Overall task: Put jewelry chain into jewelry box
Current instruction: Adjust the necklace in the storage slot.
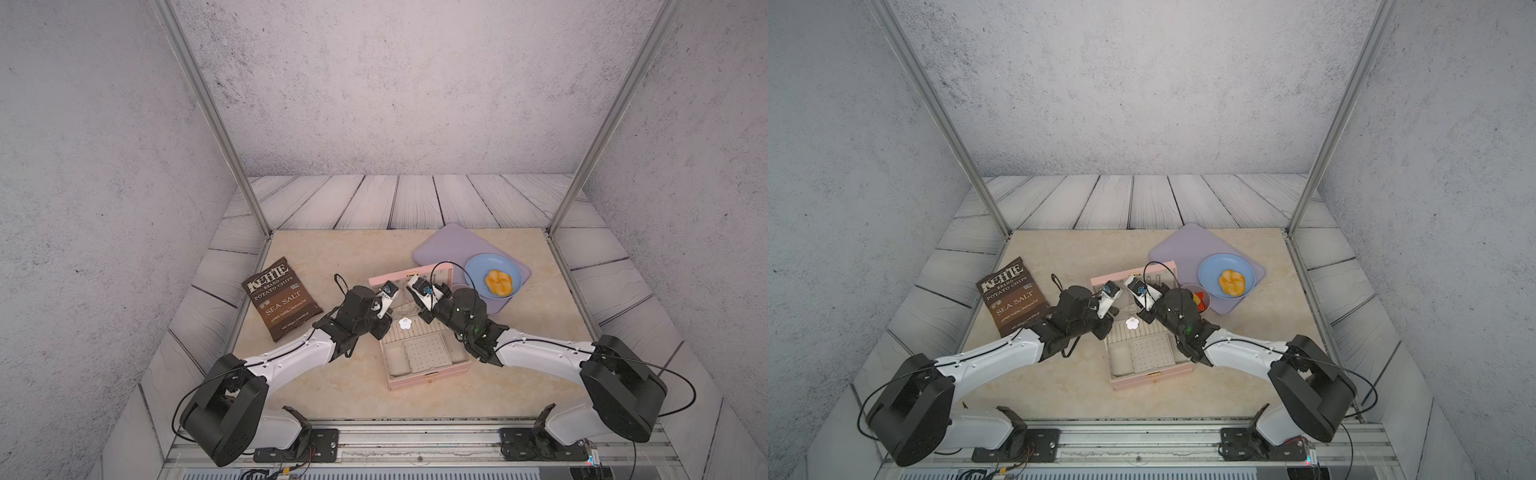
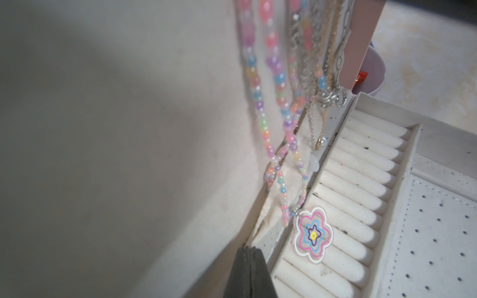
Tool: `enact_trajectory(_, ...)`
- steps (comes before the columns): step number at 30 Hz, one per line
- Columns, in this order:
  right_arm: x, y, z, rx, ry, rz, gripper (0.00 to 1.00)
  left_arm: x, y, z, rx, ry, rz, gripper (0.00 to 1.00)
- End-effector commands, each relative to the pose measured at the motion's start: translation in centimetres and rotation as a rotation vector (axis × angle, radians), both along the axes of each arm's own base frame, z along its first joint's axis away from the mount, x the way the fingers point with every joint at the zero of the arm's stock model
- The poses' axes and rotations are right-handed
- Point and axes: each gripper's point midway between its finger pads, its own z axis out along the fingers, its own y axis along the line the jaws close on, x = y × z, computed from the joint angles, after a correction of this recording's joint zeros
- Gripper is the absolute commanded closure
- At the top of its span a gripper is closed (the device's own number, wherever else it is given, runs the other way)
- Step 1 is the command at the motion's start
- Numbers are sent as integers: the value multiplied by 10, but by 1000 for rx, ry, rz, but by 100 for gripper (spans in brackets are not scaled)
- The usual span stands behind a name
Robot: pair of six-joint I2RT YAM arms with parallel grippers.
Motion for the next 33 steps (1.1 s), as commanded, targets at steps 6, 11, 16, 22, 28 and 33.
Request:
enact_trajectory(6, 18, -2, -2, 2, -14, -77, 76, -2, -9, 18, -74, -23, -35, 100)
enact_trajectory(11, 27, -10, -7, 21, -13, -152, 76, -4, -11, 18, -84, -22, -51, 100)
enact_trajectory(16, 32, -14, -15, 51, 17, -190, 76, -5, -13, 19, -91, -23, -60, 100)
enact_trajectory(22, 40, -18, -15, 108, 50, -261, 77, -5, -13, 19, -94, -21, -60, 100)
enact_trajectory(28, 40, -14, -22, 109, 67, -280, 77, -6, -14, 21, -100, -18, -65, 100)
enact_trajectory(33, 40, -4, -22, 107, 70, -262, 78, -7, -16, 20, -104, -12, -77, 100)
